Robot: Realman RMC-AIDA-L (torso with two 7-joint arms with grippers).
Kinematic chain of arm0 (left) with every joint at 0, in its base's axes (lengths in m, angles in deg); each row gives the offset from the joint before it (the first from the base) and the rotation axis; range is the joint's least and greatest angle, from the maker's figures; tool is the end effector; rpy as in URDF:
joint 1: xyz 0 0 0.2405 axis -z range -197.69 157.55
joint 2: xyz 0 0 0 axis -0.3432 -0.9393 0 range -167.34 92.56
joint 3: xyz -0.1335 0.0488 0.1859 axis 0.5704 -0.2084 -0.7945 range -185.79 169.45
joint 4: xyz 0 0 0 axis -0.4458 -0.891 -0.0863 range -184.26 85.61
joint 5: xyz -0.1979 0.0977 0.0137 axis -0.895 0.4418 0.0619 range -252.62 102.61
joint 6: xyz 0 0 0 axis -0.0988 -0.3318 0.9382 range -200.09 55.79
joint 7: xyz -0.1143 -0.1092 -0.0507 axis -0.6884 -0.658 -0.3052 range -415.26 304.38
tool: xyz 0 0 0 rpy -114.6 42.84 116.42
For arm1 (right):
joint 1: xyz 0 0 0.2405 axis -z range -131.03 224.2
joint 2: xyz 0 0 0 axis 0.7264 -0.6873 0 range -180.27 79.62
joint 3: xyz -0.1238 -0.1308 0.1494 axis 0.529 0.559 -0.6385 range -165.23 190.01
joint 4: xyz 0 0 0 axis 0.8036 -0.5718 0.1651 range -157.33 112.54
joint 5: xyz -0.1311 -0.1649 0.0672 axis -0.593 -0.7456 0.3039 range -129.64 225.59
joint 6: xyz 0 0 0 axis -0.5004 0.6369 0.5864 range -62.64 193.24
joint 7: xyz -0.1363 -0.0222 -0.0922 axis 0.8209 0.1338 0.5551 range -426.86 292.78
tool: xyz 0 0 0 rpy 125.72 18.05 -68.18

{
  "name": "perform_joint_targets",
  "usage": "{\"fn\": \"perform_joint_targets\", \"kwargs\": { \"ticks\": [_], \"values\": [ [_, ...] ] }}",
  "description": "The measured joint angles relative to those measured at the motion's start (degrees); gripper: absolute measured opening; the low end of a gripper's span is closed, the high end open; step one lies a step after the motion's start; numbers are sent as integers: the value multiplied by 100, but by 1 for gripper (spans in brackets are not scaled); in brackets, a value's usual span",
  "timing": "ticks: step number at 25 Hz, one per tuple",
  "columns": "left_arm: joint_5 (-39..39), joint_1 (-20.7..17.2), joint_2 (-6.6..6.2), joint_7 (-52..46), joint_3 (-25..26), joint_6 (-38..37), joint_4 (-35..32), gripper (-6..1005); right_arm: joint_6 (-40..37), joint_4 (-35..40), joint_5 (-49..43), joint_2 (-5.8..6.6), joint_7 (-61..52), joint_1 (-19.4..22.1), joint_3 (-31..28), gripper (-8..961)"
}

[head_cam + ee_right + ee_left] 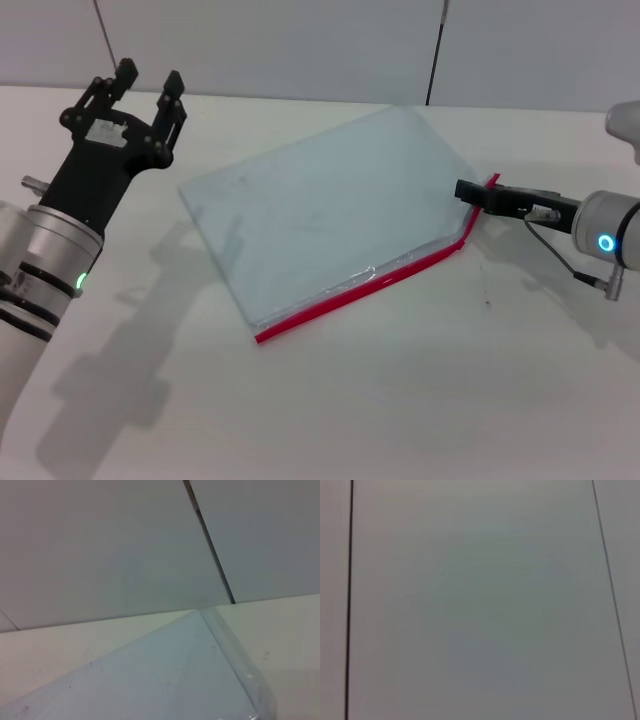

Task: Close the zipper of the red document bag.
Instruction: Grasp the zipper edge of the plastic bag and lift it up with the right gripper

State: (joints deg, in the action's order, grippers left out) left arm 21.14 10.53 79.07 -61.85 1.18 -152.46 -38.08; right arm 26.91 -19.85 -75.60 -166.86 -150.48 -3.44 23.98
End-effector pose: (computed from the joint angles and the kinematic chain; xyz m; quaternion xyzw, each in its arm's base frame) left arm -0.2639 0.3551 -0.0056 -0.7092 -0.1351 -0.3800 0.5783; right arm 0.2629 0.4317 -0.0736 -0.7939 0.4792 0.1928 0.3208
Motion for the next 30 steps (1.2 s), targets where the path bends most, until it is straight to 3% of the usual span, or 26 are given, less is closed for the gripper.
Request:
{"fn": "perform_joint_targets", "kwargs": {
  "ticks": [5, 11, 13, 19, 30],
  "values": [
    [0, 60, 0, 0, -79, -1, 45, 475, 185, -41, 0, -5, -5, -56, 19, 533],
    [0, 61, 0, 0, -89, -2, 54, 472, 394, -141, -28, -9, 69, -140, 71, 403],
    [0, 61, 0, 0, -91, -3, 54, 471, 370, -141, -34, -9, 155, -140, 75, 157],
    [0, 50, 0, 0, -92, -3, 53, 467, 254, -155, -43, -9, 362, -140, 68, 52],
    [599, 189, -1, 47, -101, 416, 33, 460, -537, -127, -35, 5, 474, -103, 69, 17]
  ]
}}
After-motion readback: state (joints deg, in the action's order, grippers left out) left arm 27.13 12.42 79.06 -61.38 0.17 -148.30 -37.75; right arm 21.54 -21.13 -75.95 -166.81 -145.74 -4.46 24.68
